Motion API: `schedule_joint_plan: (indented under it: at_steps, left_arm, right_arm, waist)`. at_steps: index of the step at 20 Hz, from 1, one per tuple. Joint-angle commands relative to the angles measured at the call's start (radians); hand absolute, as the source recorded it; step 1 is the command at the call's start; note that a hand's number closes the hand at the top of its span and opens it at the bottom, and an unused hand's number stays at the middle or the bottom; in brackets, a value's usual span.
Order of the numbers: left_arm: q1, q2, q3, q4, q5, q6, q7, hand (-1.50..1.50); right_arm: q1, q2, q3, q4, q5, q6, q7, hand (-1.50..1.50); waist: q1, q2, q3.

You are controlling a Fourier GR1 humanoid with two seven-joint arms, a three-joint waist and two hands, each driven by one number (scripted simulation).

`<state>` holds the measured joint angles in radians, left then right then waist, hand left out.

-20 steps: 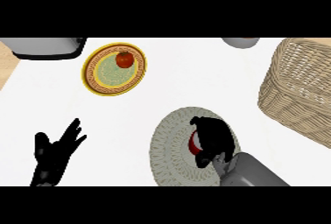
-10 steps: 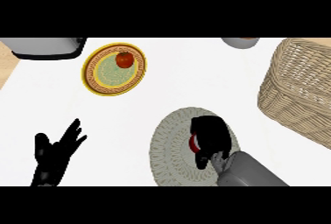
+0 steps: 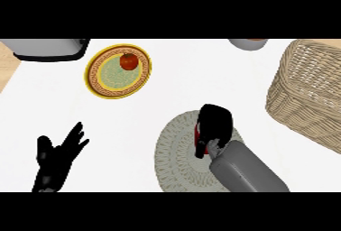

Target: Pick the can from the placemat and place it in the basket

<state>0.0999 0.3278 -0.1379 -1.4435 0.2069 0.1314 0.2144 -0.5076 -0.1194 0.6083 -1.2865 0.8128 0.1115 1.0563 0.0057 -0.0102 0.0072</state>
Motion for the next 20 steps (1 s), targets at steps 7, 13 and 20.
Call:
schedule_joint_plan:
  at_steps: [7,13,20]
  left_arm:
    - [0.055,-0.011,-0.003,0.011,-0.003,0.013,0.033,0.00]
    - [0.065,-0.004,0.003,-0.005,0.002,0.008,0.058,0.00]
    - [0.050,-0.007,0.010,0.023,0.002,-0.017,0.042,0.00]
  right_arm:
    - [-0.106,0.114,-0.254,-0.218,0.154,-0.436,0.080,1.50]
    - [-0.141,0.069,-0.344,-0.404,0.325,-0.427,0.111,1.50]
    - [-0.296,0.041,-0.522,-0.508,0.429,-0.178,0.230,1.50]
  waist:
    - [-0.034,-0.005,-0.004]
    - [-0.032,0.000,-0.007]
    - [-0.022,0.003,-0.009]
